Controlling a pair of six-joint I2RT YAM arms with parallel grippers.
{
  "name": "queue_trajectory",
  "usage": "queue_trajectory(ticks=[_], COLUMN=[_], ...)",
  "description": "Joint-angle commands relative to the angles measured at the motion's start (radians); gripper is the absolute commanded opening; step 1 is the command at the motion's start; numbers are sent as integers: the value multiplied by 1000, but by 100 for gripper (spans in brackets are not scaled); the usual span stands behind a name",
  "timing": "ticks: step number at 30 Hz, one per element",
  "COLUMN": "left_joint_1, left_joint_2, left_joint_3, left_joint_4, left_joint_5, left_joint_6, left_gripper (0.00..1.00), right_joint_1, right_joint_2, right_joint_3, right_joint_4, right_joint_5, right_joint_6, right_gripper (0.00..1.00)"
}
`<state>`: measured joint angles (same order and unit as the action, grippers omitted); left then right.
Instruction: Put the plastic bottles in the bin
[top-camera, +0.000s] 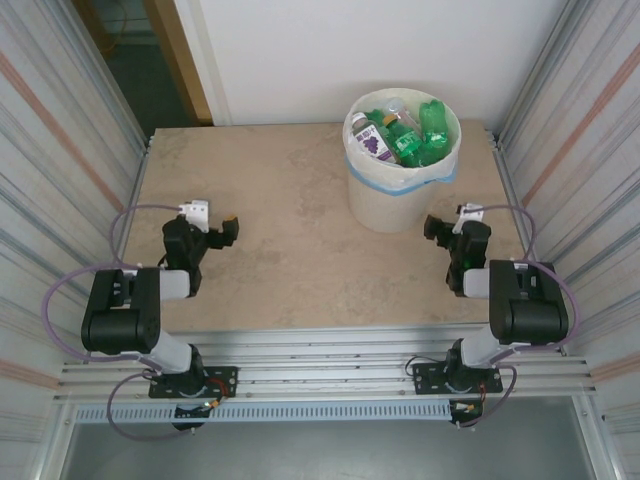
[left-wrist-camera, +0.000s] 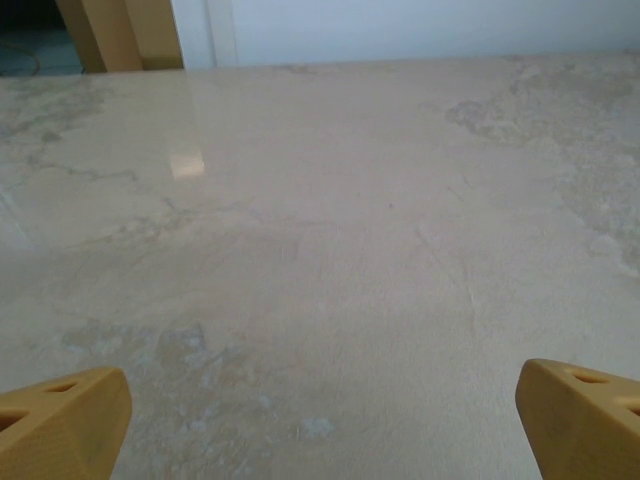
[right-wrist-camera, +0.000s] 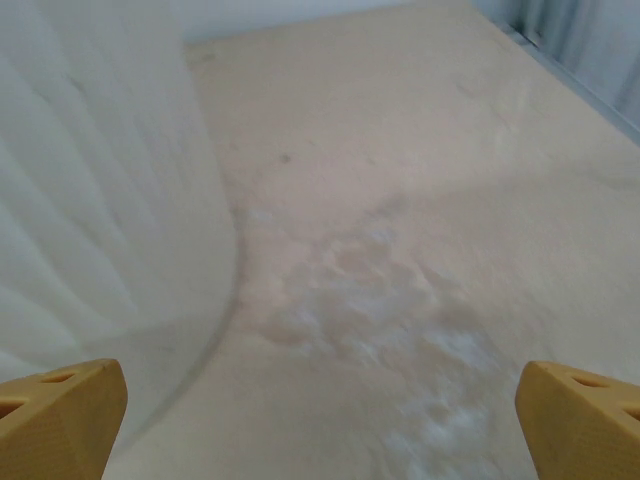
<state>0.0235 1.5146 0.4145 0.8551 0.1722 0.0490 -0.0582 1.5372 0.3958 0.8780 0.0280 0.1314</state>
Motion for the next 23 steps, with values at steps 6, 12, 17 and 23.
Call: queue_trajectory(ticks=[6, 12, 17, 23], left_joint_1=[-19, -29, -29, -27], left_joint_2=[-1, -4, 0, -2], left_joint_3=[0, -1, 1, 0], left_joint_4=[-69, -70, -71, -70], left_joint_5=[-44, -64, -65, -65], left_joint_6=[28, 34, 33, 33], left_gripper=[99, 99, 99, 99], right_joint_1=[10, 13, 15, 14], right_joint_2=[5, 3, 2, 2], right_joint_3=[16, 15, 16, 15], right_joint_4=[-84, -83, -83, -84], right_joint_5=[-26, -23, -20, -20], right_joint_6=[-41, -42, -42, -42], right_gripper=[98, 98, 98, 98])
